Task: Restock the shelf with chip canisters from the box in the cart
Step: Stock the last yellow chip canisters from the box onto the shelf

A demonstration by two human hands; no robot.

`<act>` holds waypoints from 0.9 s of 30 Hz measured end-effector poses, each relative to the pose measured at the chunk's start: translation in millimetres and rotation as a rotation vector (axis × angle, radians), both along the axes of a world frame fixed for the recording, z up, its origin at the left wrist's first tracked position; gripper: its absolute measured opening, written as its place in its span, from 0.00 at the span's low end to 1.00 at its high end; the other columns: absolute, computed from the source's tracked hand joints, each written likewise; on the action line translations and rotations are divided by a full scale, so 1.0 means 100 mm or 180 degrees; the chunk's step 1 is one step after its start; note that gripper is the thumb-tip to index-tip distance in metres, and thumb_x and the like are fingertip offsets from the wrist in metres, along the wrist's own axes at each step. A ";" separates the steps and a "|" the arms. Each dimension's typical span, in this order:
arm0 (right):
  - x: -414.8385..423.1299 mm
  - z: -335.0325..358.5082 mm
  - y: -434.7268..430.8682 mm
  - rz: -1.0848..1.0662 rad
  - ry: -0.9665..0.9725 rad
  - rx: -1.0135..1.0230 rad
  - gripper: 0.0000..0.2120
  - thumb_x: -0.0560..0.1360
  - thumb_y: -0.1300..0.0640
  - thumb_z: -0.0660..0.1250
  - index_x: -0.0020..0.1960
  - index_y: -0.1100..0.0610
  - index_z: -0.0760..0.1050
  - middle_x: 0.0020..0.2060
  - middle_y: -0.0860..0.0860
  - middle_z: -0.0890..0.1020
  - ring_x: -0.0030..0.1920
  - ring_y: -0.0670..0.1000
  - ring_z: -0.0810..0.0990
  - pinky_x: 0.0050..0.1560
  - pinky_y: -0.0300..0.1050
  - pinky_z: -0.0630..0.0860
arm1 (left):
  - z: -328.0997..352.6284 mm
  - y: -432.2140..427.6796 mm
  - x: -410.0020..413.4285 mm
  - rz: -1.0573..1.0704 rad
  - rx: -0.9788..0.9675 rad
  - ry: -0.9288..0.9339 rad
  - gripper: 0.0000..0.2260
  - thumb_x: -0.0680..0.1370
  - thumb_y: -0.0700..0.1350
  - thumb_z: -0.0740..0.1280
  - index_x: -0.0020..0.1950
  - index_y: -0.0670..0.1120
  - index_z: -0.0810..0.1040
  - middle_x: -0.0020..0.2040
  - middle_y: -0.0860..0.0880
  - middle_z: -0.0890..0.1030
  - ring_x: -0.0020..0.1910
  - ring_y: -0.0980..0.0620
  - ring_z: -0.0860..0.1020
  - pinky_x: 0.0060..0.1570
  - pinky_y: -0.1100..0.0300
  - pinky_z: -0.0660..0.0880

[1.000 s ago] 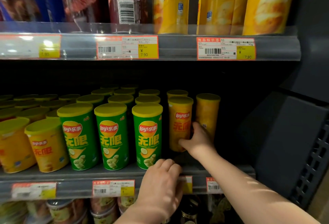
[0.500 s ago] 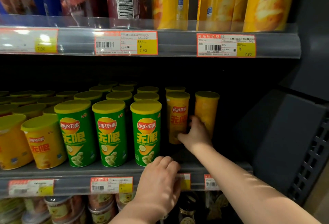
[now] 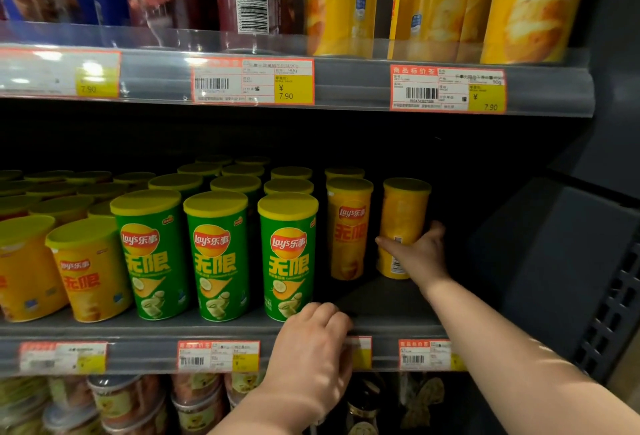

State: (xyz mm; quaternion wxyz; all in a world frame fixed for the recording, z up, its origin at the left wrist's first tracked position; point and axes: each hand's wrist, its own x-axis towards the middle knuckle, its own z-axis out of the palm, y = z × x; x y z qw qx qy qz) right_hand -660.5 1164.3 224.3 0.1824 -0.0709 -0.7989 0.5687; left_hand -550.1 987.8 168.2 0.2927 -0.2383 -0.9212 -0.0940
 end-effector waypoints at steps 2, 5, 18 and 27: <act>0.00 -0.01 0.05 0.0166 -0.0020 -0.0201 0.43 0.69 0.58 0.75 0.74 0.58 0.52 0.67 0.60 0.69 0.64 0.60 0.72 0.59 0.52 0.71 | 0.00 0.00 0.00 -0.0007 0.0016 -0.0007 0.12 0.60 0.57 0.69 0.41 0.56 0.77 0.39 0.59 0.76 0.36 0.58 0.76 0.33 0.67 0.73; 0.04 -0.03 0.11 0.0607 -0.0107 -0.0432 0.35 0.74 0.61 0.69 0.74 0.54 0.54 0.66 0.59 0.71 0.57 0.55 0.73 0.54 0.49 0.70 | 0.00 0.01 0.00 0.0010 0.0011 -0.0012 0.12 0.60 0.57 0.69 0.41 0.56 0.77 0.38 0.59 0.77 0.36 0.58 0.76 0.33 0.67 0.74; 0.06 -0.11 0.03 0.0498 -0.0104 0.0014 0.42 0.69 0.59 0.75 0.73 0.55 0.52 0.64 0.57 0.71 0.63 0.59 0.73 0.60 0.52 0.70 | 0.03 0.01 0.01 0.0024 0.0002 0.0010 0.10 0.64 0.57 0.63 0.40 0.55 0.77 0.38 0.58 0.77 0.35 0.57 0.76 0.32 0.67 0.73; 0.14 -0.08 0.04 0.0785 -0.0319 0.0001 0.28 0.72 0.63 0.70 0.67 0.56 0.61 0.56 0.54 0.74 0.54 0.52 0.73 0.54 0.47 0.70 | 0.06 0.01 0.03 0.0008 -0.0038 -0.0206 0.12 0.65 0.57 0.58 0.40 0.55 0.78 0.38 0.59 0.77 0.36 0.58 0.76 0.33 0.67 0.74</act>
